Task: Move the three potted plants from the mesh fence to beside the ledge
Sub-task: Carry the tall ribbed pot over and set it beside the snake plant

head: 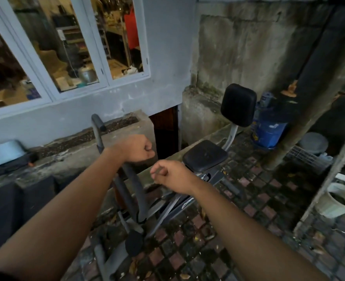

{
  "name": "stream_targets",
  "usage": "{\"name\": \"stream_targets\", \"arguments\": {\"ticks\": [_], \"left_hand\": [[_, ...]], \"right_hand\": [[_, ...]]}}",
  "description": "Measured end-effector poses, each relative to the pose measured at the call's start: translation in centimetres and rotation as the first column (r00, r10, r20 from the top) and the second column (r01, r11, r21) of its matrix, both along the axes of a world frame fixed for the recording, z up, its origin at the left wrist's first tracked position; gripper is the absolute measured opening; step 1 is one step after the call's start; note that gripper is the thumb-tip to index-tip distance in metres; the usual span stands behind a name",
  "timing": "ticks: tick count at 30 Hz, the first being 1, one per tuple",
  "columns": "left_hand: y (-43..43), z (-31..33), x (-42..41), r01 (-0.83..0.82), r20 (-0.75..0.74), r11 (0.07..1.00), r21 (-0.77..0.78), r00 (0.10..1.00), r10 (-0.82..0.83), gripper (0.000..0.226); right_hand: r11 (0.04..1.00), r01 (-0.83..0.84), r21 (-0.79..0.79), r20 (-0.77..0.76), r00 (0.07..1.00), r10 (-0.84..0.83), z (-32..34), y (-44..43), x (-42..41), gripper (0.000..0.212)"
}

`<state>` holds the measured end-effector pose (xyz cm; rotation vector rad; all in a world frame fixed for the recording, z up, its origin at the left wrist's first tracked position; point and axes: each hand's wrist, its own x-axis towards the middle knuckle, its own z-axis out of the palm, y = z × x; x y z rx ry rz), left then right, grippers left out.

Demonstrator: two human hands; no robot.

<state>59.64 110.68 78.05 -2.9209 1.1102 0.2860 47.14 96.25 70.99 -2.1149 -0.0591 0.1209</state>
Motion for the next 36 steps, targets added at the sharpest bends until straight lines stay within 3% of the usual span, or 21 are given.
{"name": "stream_targets", "arguments": {"ticks": [5,9,12,16,19,26,31,36], "left_hand": [[-11.9,3.2,3.8,0.101,-0.054,0.931,-0.350,0.990,-0.127,0.015],[-23.9,4.0,1.9,0.159,-0.198,0.820,-0.549,0.929,-0.312,0.013],[-33.1,4.1,-1.4,0.161,-0.273,0.746,-0.646,0.864,-0.423,0.019],[-46.1,4.1,-7.8,0.233,-0.310,0.667,-0.708,0.746,-0.590,0.056],[-54.9,3.3,-13.7,0.340,-0.203,0.592,-0.731,0.720,-0.664,0.081],[-71.3,-0.8,-24.7,0.275,-0.287,0.566,-0.777,0.646,-0.708,0.067],[-79.1,-3.5,-27.7,0.306,-0.360,0.594,-0.744,0.565,-0.742,0.066],[-88.2,-4.7,-28.7,0.230,-0.419,0.639,-0.734,0.586,-0.693,0.069]], "right_hand": [[0.972,0.201,-0.120,0.130,0.974,-0.186,3.7,-11.0,0.5,0.009],[0.868,0.480,-0.128,0.239,0.864,-0.443,5.3,-21.5,-2.9,0.011],[0.772,0.618,-0.151,0.240,0.780,-0.578,6.0,-29.7,-7.5,0.017],[0.606,0.783,-0.139,0.295,0.617,-0.729,6.2,-41.0,-15.5,0.021],[0.516,0.839,-0.174,0.309,0.544,-0.780,6.0,-48.9,-22.3,0.035],[0.393,0.878,-0.275,0.274,0.463,-0.843,5.0,-65.1,-34.8,0.052],[0.364,0.896,-0.255,0.206,0.418,-0.885,4.0,-74.5,-39.1,0.054],[0.290,0.921,-0.261,0.202,0.345,-0.917,2.8,-82.5,-40.7,0.058]]}}
